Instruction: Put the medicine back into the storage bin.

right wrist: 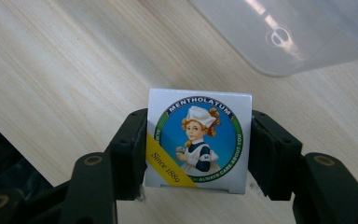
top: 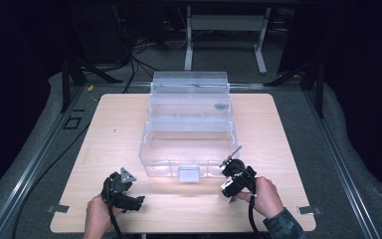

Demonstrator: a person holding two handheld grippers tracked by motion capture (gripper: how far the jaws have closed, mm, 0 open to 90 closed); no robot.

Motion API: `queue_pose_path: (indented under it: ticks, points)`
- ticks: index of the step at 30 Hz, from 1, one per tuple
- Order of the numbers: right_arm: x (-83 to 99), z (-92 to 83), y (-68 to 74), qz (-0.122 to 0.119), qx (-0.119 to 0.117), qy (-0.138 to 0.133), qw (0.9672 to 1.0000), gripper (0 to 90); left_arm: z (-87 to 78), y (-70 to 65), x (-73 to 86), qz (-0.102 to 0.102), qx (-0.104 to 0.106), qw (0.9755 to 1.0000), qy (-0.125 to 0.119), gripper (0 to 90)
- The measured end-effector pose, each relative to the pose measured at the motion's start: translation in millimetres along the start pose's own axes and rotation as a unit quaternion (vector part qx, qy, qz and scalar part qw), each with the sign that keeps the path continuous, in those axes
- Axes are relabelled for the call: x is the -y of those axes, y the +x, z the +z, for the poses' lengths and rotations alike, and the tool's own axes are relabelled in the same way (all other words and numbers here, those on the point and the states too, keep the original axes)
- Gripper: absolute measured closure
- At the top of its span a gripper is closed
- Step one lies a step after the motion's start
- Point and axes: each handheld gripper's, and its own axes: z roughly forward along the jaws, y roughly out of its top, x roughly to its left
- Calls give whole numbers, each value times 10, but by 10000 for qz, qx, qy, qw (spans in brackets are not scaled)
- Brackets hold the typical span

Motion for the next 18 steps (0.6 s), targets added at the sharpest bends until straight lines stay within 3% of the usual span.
queue_pose_path:
  ticks: [1,3,8,10,18]
  points:
    - [3,18,-5,-32,-202,-143,9997,444,-2,1,0,3,8,10000,8,103]
    - [-14,-1,18,-92,123,22,9999,449,1,2,4,18,15,10000,16,105]
    - [-25,5,-3,-150,-4,-13,9999,456,-3,8,7,41,31,10000,31,107]
    - [-34,-14,-9,-195,-8,114,9997,457,-4,8,8,26,22,10000,10,107]
    - [-18,-37,-35,-222,-105,4,9997,459,1,2,4,31,39,10000,22,107]
